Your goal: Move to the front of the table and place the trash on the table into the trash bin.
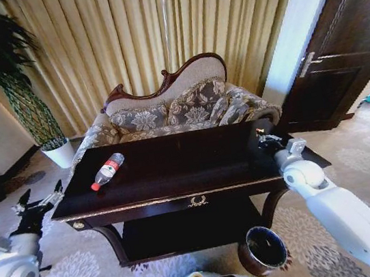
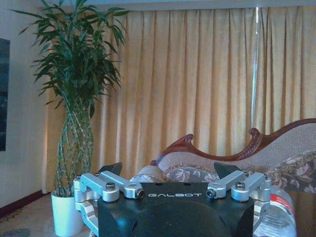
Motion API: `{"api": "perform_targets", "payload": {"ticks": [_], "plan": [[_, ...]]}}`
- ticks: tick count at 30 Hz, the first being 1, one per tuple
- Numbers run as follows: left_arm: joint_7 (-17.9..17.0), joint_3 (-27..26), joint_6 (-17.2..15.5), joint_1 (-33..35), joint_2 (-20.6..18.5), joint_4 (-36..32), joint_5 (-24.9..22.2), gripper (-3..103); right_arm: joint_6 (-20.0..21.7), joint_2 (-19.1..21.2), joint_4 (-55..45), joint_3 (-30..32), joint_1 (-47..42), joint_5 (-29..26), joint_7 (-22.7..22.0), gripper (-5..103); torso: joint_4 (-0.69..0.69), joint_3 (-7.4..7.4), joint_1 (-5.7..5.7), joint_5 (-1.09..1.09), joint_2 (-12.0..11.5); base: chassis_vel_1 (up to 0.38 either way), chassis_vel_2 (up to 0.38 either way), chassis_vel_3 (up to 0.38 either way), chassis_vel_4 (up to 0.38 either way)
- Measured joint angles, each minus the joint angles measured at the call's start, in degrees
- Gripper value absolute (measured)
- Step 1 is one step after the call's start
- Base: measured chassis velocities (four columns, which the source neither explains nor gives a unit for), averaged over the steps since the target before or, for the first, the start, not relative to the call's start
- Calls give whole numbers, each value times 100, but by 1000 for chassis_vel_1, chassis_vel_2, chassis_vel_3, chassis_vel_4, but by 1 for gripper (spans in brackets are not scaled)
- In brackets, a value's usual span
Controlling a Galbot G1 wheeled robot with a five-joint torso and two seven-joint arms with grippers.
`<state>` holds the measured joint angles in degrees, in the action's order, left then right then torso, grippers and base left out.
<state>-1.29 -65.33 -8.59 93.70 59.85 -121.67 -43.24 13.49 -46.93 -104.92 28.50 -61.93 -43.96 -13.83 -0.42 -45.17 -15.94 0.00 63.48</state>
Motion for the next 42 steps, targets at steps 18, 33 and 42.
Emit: {"api": "perform_targets", "payload": {"ticks": [18, 33, 42], "plan": [[1, 85, -55, -5, 48, -37, 55, 100, 0, -19, -28, -37, -55, 20, 16, 0, 3, 0, 0, 1, 0, 44, -44, -41, 47], [80, 104, -3, -14, 52, 18, 57, 100, 0, -78, -10, -111, -21, 50, -1, 0, 1, -1, -2, 1, -1, 70, -69, -75, 69], [94, 104, 36, 1, 71, 36, 58, 100, 0, -112, 19, -126, -9, 63, -13, 0, 1, -1, -2, 0, -1, 182, -184, -184, 187]]}}
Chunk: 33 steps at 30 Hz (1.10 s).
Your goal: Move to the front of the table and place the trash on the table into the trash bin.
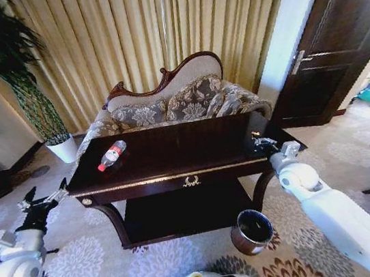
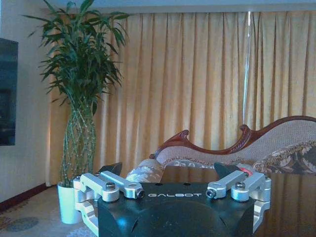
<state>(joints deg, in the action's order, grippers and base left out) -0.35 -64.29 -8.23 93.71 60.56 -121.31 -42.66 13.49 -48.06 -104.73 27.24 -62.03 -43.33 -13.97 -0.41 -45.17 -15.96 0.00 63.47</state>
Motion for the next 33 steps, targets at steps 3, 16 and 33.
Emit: {"api": "perform_targets", "payload": {"ticks": [3, 16, 33], "plan": [[5, 5, 51, 1, 8, 7, 5, 100, -1, -3, 11, 0, 0, 3, 0, 0, 0, 1, 2, 1, 1, 238, -229, -226, 220], [26, 3, 81, 31, 48, 6, 10, 100, -95, -145, 176, -186, -24, 204, -1, 0, 1, 2, 6, 0, 3, 130, -138, -129, 137], [53, -57, 206, 80, 81, 89, 13, 100, 38, -484, 1215, -261, -189, 886, 484, 0, -1, 2, 3, 0, 1, -12, 14, 13, -15]]}}
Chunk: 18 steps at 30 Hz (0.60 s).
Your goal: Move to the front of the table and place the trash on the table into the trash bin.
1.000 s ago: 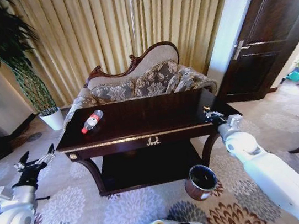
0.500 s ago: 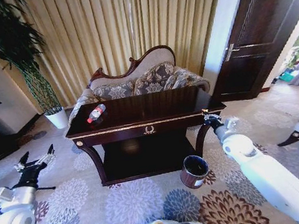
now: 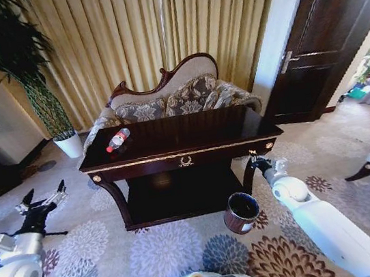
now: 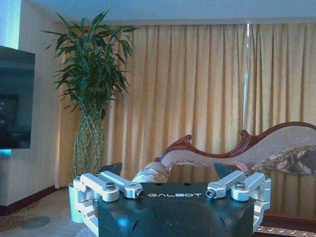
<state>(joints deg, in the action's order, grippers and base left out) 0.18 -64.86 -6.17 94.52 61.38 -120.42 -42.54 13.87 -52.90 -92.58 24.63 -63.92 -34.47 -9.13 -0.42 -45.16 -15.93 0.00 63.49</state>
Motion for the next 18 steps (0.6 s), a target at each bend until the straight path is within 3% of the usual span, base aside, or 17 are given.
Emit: {"api": "perform_targets", "payload": {"ticks": [18], "plan": [[-2, -20, -11, -1, 86, -134, 4, 100, -437, -286, 1900, -307, 300, 637, 420, 0, 0, -1, -2, 1, 0, 0, 0, 0, 0]]}}
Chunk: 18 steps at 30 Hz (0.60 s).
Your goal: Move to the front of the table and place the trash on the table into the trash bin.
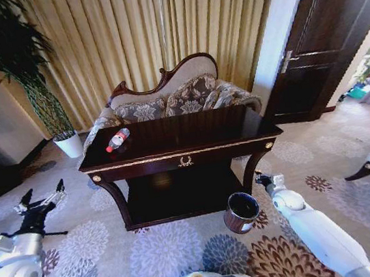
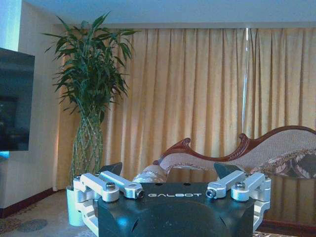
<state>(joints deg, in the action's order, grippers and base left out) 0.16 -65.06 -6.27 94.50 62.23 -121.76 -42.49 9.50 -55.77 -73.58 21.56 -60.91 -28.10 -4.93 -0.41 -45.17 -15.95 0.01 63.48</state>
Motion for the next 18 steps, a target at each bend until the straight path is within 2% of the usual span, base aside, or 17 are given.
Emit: {"api": "perform_targets", "payload": {"ticks": [10, 18], "plan": [[-4, 4, -14, 60, 25, -79, 28, 100, -421, -299, 1178, -198, 316, 419, 297, 0, 0, 0, 0, -1, 0, 0, 0, 0, 0], [-15, -39, -15, 130, 29, -126, 29, 100, -495, -515, 1523, -224, 392, 586, 357, 0, 0, 0, 0, 0, 0, 0, 0, 0, 0]]}}
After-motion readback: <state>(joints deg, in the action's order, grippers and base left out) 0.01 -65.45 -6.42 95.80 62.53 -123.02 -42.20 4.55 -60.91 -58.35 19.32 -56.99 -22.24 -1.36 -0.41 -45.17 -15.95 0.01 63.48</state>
